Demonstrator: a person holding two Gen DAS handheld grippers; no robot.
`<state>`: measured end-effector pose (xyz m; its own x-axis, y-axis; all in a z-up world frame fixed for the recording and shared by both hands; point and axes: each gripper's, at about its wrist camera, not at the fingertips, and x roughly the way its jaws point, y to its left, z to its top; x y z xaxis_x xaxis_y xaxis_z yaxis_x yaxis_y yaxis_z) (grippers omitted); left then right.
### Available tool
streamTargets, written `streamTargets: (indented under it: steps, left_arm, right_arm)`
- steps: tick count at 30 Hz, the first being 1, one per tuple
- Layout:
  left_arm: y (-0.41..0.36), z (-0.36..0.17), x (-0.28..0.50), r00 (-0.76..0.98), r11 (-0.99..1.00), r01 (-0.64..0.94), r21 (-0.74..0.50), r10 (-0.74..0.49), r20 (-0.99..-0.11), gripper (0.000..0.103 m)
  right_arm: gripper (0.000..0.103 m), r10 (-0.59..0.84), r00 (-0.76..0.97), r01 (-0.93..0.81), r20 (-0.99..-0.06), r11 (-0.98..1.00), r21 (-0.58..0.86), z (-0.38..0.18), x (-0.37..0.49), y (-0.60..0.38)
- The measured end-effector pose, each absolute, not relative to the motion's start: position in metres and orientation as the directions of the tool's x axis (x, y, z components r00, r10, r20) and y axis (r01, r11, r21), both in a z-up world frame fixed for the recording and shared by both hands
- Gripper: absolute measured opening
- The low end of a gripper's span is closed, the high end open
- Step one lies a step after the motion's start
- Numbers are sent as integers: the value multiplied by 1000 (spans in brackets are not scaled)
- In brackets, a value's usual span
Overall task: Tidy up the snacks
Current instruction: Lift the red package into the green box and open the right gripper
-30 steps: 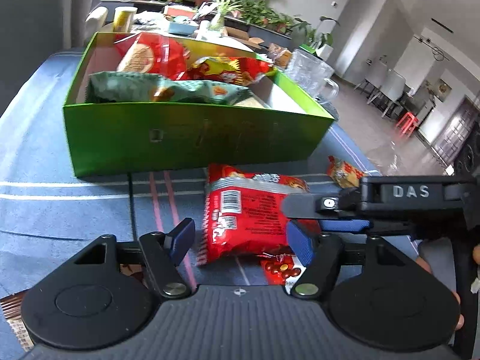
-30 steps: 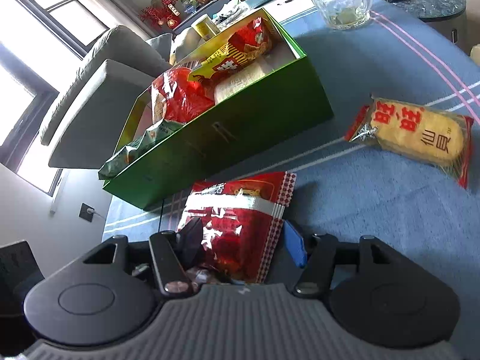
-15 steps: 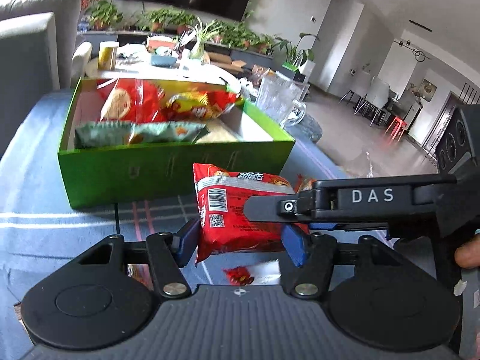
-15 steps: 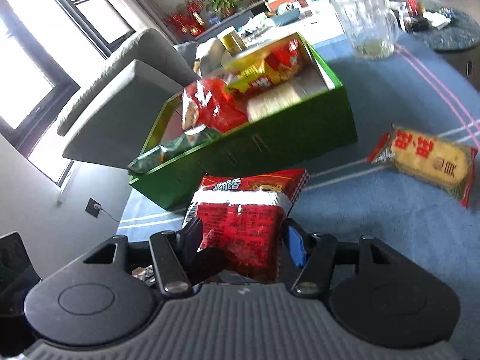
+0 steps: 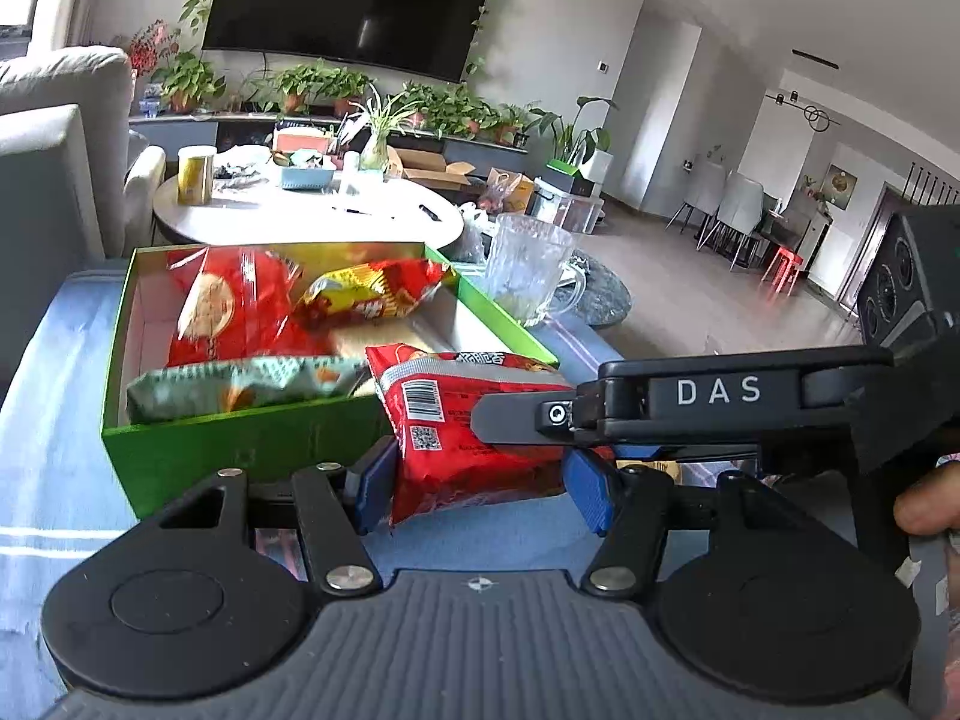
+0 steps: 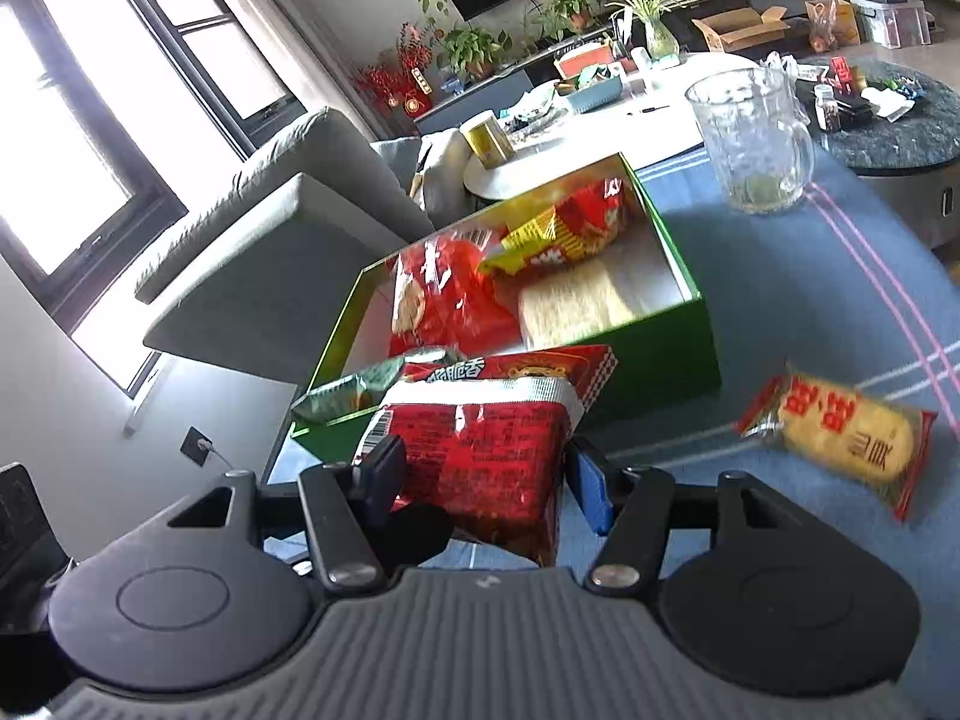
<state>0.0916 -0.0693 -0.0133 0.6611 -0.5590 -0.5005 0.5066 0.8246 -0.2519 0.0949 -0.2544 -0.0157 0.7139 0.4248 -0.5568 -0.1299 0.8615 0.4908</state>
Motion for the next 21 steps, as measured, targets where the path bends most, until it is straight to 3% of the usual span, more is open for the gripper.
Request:
streamTargets:
  steps: [21]
  left_arm:
    - [-99, 10, 164, 696, 836, 509, -204, -540, -473, 56]
  right_arm:
    - [63, 406, 760, -170, -508, 878, 448, 13, 157, -272]
